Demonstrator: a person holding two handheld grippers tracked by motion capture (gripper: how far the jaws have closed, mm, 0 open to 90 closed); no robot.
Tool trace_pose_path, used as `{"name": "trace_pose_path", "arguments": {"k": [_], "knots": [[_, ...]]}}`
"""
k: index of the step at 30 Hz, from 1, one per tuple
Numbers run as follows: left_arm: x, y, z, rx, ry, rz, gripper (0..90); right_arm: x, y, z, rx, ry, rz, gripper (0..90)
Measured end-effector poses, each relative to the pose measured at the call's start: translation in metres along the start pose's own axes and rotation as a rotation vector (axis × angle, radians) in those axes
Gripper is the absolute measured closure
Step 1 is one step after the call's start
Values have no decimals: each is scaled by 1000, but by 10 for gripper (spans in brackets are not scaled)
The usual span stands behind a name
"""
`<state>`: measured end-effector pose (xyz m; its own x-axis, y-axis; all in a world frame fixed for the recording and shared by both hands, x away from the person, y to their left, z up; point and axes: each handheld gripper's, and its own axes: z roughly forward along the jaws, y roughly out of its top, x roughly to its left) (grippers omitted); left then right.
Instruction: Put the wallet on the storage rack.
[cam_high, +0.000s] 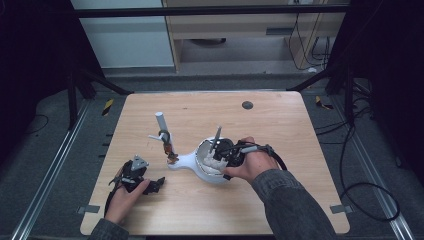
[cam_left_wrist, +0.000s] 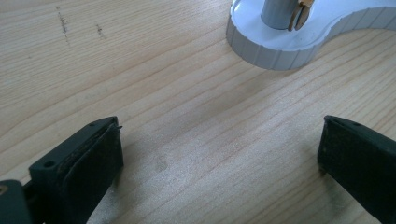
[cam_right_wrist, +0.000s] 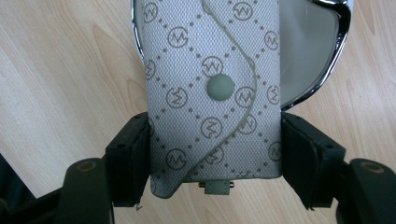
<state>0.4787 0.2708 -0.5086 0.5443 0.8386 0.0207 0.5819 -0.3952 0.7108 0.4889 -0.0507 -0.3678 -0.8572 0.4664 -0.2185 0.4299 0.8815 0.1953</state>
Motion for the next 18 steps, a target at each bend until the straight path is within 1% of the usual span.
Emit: {"name": "trace_pose_path", "arguments": {"k": [18], "knots": [[0,0,0,0,0,1,0,-2,4,2,16,-12,7,315]]}}
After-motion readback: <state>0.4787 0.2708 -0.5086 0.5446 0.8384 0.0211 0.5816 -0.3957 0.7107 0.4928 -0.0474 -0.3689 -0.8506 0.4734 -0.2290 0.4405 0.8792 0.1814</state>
